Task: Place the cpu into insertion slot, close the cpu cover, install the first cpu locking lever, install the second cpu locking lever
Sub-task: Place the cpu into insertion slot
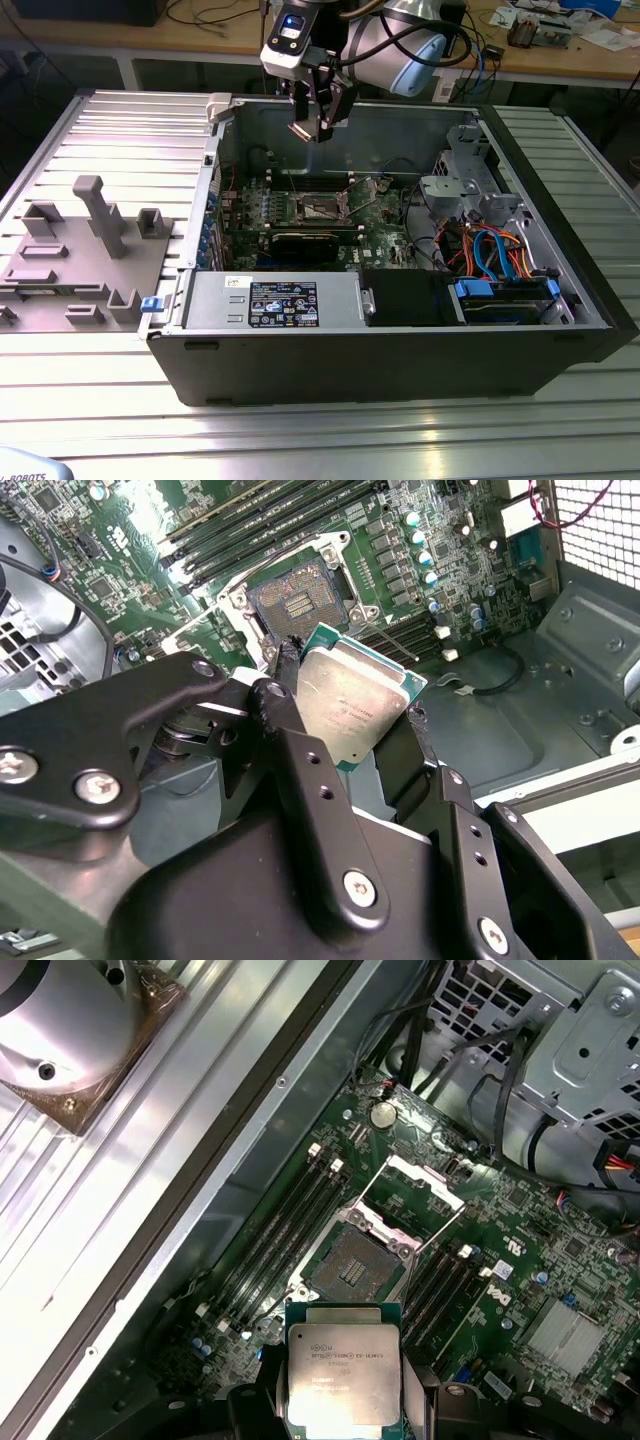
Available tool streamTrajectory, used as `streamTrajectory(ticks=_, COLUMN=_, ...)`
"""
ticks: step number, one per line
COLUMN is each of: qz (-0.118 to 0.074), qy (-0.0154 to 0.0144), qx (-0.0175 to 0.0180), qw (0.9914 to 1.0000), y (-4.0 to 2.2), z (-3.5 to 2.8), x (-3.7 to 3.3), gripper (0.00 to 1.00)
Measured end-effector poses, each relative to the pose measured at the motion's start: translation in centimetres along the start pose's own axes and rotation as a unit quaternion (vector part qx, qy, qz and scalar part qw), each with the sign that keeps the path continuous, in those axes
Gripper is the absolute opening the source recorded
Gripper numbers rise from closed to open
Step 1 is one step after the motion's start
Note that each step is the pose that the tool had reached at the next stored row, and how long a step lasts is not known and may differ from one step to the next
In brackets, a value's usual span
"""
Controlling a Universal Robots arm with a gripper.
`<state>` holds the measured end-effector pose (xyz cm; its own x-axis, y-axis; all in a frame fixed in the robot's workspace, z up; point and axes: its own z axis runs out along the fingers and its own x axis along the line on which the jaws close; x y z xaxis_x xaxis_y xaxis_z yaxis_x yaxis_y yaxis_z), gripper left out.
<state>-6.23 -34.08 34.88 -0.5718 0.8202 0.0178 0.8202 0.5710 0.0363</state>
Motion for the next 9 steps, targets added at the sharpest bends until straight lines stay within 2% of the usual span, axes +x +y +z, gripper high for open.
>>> streamTrajectory(ticks=9, qz=0.004, qy=-0.0001, qx=-0.0001, qw=0.99999, y=0.0, z=0.0, x=0.0, gripper=0.55)
